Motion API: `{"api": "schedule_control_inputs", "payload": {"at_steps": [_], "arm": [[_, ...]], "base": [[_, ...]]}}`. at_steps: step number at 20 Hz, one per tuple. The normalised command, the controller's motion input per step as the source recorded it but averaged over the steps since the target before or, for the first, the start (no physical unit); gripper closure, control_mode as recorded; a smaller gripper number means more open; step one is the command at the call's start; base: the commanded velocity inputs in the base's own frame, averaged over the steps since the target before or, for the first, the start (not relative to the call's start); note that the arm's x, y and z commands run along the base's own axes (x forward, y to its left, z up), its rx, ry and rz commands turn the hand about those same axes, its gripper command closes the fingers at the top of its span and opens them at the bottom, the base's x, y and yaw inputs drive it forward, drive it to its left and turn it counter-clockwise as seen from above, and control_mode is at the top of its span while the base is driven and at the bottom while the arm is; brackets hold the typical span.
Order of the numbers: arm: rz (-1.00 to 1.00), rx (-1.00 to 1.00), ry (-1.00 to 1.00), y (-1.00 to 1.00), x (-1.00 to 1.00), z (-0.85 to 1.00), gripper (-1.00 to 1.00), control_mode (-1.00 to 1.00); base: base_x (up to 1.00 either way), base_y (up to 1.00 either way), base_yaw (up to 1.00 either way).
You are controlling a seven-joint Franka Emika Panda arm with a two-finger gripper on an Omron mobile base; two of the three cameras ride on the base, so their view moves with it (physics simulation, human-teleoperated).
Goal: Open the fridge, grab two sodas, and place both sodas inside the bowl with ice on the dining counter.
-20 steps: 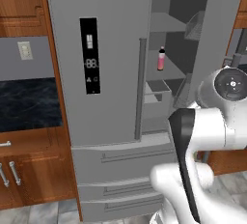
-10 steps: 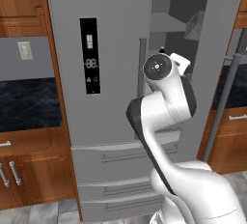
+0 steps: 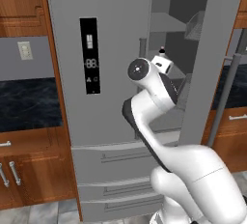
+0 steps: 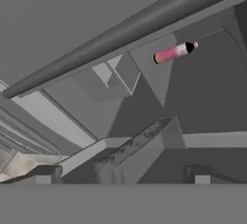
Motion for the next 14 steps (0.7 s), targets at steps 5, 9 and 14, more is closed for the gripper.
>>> {"api": "schedule_control_inputs", "payload": {"at_steps": [5,9,14], "arm": [[0.00,0.00,0.03,-0.26,0.71,-0.23,-1.00,-1.00],[-0.03,0.00,0.02,-0.41,0.36,-0.13,-1.00,-1.00],[-0.11,0.00,0.00,-0.58,0.01,-0.06,-1.00,-1.00]], "base": [[0.00,0.00,0.00],[0.00,0.00,0.00],[0.00,0.00,0.00]]}}
